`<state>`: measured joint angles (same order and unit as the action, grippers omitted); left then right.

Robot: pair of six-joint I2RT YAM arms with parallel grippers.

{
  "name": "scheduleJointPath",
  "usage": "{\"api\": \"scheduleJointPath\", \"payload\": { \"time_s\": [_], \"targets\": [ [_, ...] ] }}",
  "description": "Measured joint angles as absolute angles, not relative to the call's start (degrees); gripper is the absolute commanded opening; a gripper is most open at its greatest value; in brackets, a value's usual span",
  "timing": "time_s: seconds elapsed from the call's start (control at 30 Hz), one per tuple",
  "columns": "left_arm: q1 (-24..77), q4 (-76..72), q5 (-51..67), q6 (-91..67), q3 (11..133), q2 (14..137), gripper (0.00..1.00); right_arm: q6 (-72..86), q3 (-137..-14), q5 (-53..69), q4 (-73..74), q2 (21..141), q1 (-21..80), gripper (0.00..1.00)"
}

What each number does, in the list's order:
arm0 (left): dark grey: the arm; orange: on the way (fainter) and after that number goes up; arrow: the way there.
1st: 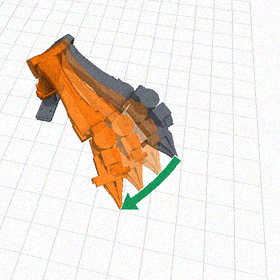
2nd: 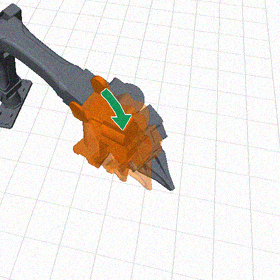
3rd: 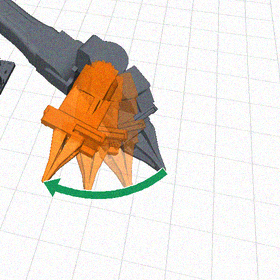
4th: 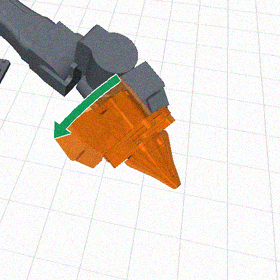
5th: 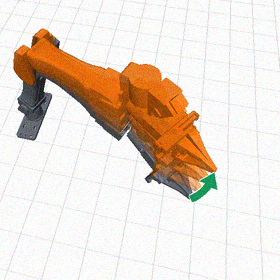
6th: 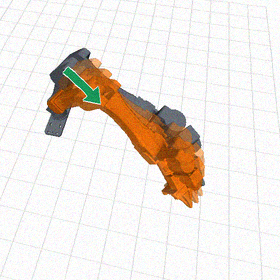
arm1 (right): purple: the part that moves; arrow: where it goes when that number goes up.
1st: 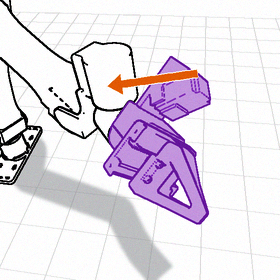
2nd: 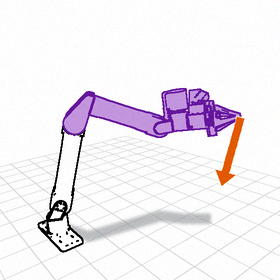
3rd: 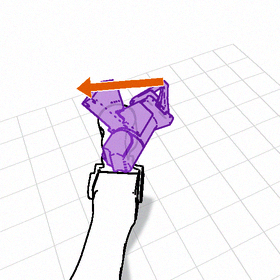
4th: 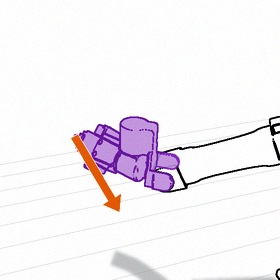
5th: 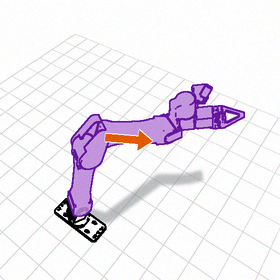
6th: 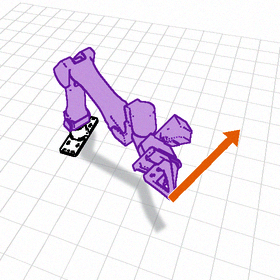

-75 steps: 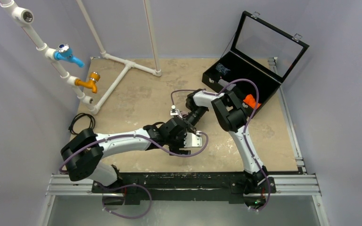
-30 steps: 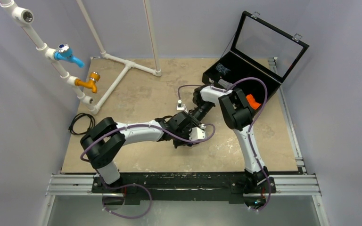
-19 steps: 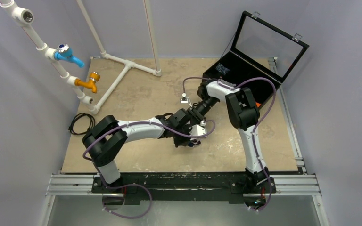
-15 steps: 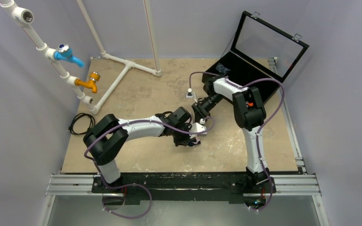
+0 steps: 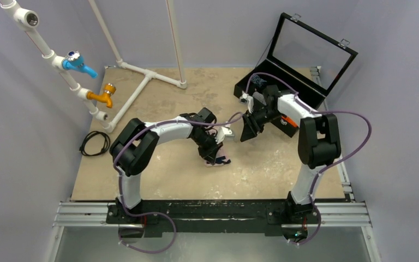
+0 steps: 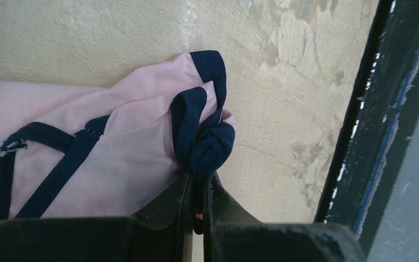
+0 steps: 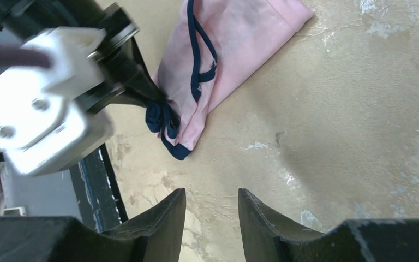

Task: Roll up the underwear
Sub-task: Roll the underwear to the center of the board.

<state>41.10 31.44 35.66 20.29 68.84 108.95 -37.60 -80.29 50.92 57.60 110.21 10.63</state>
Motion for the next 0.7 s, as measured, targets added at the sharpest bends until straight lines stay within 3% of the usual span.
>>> {"api": "scheduleJointPath", "payload": {
  "time_s": [0.37,0.7],
  "targets": [
    [32.8,46.1,51.6,17.7,83.0,123.0,0.0,-33.3,-64.1,46.3,39.0,93.0,13.0,0.49],
    [30.9,58.1,59.2,17.6,93.2,133.2,0.0,-32.6,-53.5,33.7,25.2,81.2,28.1,0.5]
  ]
}}
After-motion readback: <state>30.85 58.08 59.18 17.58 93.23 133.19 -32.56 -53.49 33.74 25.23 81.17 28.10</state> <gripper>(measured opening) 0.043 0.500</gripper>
